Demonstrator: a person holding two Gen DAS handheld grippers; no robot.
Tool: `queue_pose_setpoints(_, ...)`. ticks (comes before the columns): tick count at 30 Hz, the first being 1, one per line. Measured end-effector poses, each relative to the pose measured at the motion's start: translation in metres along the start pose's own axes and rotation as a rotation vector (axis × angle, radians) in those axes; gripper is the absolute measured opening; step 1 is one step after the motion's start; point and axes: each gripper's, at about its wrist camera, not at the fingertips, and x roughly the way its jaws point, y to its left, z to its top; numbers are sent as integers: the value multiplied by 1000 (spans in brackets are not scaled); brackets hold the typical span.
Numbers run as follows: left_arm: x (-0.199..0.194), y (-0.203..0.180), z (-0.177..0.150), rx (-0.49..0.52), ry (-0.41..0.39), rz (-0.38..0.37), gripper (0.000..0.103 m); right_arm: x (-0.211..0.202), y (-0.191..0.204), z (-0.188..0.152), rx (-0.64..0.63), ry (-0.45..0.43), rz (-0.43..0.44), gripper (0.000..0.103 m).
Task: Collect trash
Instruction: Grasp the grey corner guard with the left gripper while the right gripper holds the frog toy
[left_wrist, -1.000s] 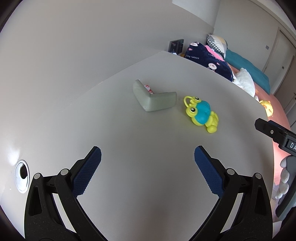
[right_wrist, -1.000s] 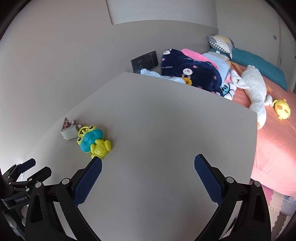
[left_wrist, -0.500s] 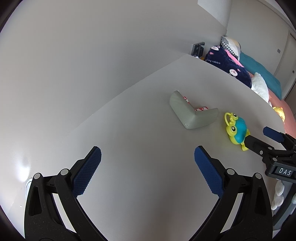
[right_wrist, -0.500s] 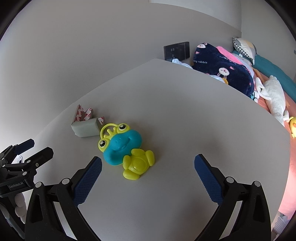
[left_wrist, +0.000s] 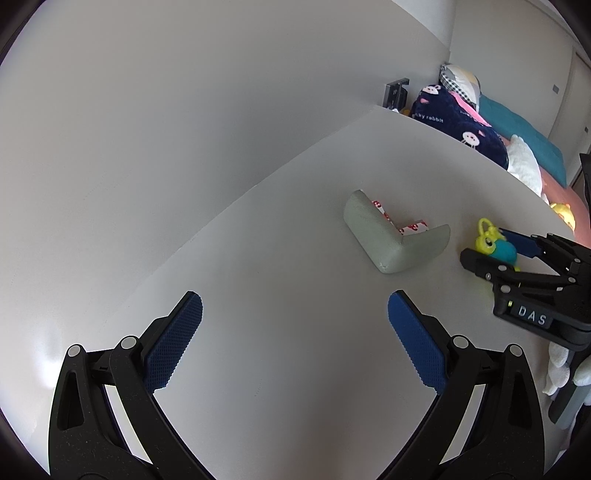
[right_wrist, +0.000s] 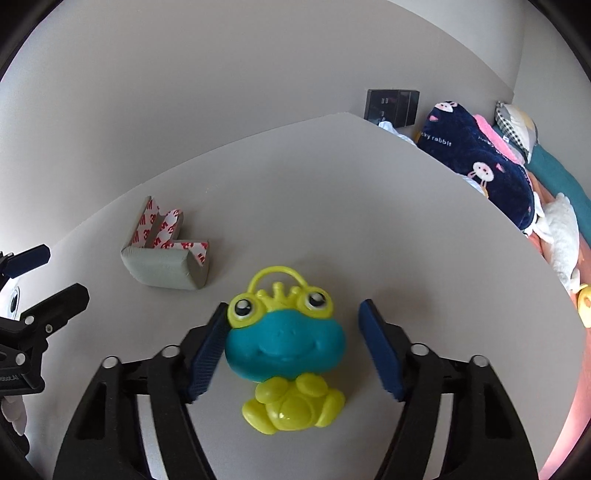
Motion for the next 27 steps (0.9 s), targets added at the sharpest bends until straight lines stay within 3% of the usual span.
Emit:
queue_pose_setpoints(14,32,-42,27,38,26,-68,97,-2,-70,13,147,-39,-113,57)
queue_pose_setpoints(24,53,-65,41,66,22,-83,97,-12,-90,13,155,-56,-106,57)
queue_pose_setpoints(25,53,-66,42,70,12,-85,96,-11,-91,13,155,-57,-107,57)
queue_pose_setpoints(27,52,-69,46,77,-12,-89,83,-12,-93,12,155,-56,-108,57)
